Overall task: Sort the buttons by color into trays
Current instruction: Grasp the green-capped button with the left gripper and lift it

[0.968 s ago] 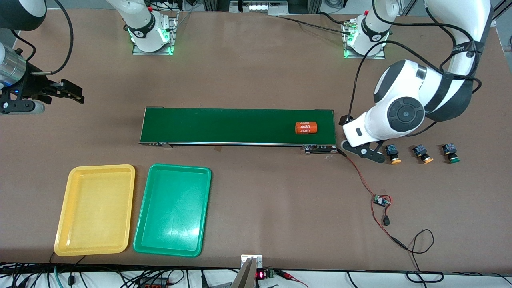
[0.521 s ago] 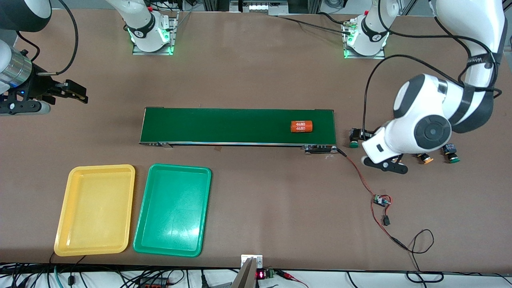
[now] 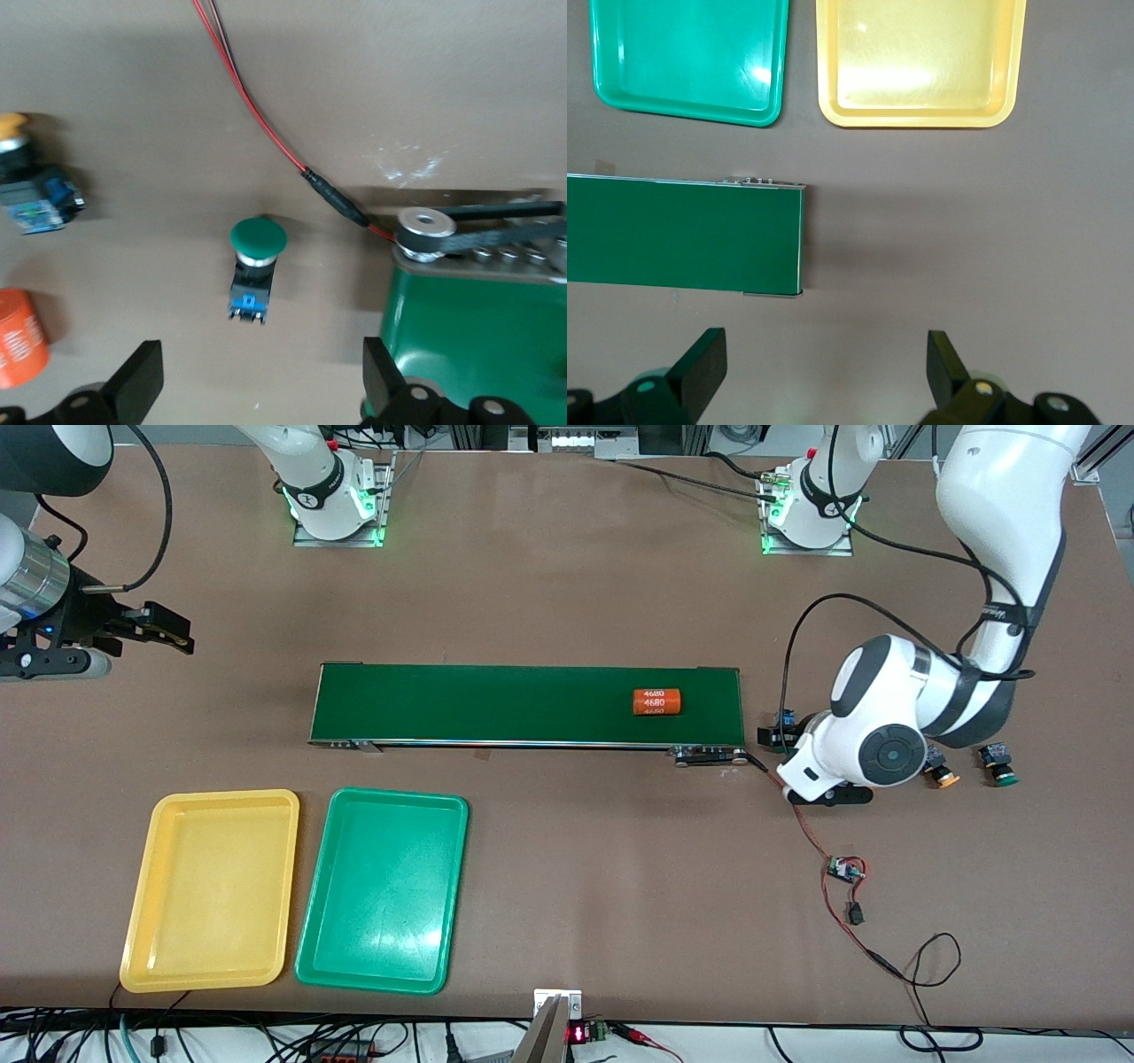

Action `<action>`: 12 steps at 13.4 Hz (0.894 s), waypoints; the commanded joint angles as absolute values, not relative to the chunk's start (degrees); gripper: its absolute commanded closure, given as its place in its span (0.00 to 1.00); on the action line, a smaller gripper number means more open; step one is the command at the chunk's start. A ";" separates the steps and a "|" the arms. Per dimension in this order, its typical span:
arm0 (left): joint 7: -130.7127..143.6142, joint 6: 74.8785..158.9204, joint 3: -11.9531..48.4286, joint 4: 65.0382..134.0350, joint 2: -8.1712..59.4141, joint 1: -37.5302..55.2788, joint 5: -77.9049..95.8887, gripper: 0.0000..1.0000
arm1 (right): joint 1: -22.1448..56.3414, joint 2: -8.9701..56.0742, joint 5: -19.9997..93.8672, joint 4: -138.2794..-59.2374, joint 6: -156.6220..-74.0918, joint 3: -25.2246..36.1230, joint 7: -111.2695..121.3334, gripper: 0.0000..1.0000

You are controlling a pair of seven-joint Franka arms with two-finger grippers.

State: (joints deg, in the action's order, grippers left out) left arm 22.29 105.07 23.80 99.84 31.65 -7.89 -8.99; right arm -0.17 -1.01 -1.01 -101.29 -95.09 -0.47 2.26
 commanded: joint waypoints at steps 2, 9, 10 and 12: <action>20.58 112.67 24.26 108.71 28.74 -9.93 -10.63 0.02 | -0.17 -1.85 -1.58 -102.04 -95.27 -0.35 1.58 0.00; 18.28 127.09 24.34 119.26 28.74 -11.33 -13.80 0.12 | -0.18 -1.93 -1.58 -102.13 -95.01 -0.26 1.67 0.00; 18.28 127.44 24.35 119.27 28.83 -11.34 -13.80 0.34 | -0.18 -1.93 -1.58 -102.04 -95.01 -0.26 1.58 0.00; 18.37 127.35 24.35 119.01 28.65 -11.34 -13.80 0.76 | -0.17 -1.85 -1.58 -102.13 -95.01 -0.26 1.58 0.00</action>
State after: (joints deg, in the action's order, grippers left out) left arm 19.13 126.60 23.81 117.36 30.85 -10.68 -12.84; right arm -0.25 -1.02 -1.01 -101.32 -95.05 -0.23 2.25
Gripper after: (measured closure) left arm 0.326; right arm 0.000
